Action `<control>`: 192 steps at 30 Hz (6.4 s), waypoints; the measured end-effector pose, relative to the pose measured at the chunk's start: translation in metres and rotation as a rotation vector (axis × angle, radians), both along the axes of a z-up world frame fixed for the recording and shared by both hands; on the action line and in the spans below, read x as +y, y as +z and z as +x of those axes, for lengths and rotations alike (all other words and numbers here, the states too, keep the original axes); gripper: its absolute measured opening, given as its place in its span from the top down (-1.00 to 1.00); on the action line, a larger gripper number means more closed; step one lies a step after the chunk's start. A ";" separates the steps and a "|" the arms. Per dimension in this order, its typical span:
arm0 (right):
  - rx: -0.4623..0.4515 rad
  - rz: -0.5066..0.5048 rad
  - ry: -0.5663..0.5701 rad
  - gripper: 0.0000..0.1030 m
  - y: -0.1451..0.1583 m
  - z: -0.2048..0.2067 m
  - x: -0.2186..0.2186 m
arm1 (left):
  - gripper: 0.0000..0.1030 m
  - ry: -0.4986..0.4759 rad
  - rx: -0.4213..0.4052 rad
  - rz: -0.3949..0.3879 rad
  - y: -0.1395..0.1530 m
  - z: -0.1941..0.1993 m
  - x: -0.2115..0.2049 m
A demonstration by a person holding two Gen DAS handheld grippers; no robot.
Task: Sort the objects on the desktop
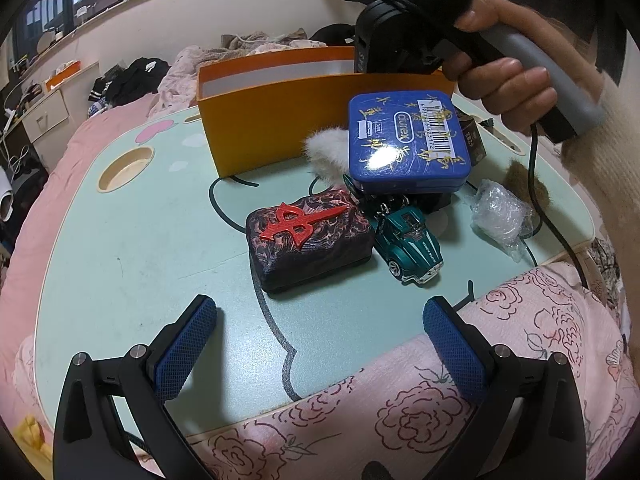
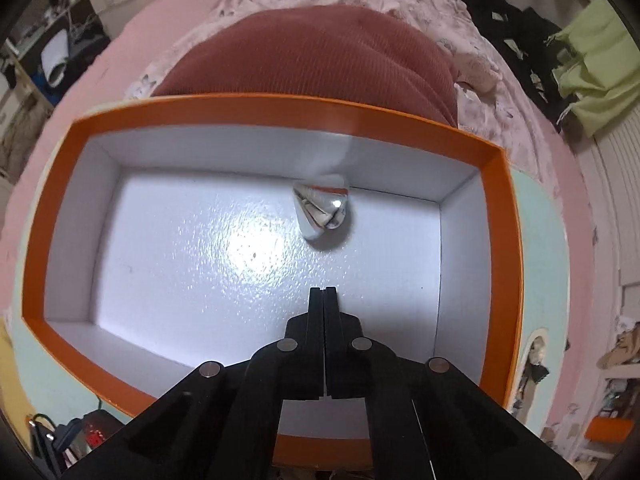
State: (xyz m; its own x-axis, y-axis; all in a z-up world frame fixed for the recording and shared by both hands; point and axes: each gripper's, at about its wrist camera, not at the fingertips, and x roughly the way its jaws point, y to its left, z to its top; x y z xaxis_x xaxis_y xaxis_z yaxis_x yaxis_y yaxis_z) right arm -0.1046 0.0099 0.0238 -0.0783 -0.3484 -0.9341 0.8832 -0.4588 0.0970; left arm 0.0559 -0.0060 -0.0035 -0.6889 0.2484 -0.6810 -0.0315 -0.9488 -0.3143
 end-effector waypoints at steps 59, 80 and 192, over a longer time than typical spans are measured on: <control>-0.046 -0.171 -0.128 0.00 0.072 -0.050 0.015 | -0.99 -0.010 -0.019 -0.059 0.002 -0.001 -0.002; 0.068 -0.086 -0.105 0.93 0.058 -0.035 0.004 | -0.99 -0.014 -0.006 -0.069 0.002 -0.004 0.000; 0.219 -0.470 -0.273 -1.00 -0.024 0.136 0.237 | -0.99 0.163 0.087 -0.085 0.075 -0.036 -0.046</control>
State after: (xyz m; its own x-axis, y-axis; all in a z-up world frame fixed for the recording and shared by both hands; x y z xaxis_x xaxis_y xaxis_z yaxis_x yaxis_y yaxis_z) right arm 0.0310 0.2469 -0.0002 -0.3972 -0.6617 -0.6359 0.7617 -0.6242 0.1738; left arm 0.0202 -0.0516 0.0713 -0.7726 0.0726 -0.6308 0.1011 -0.9667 -0.2351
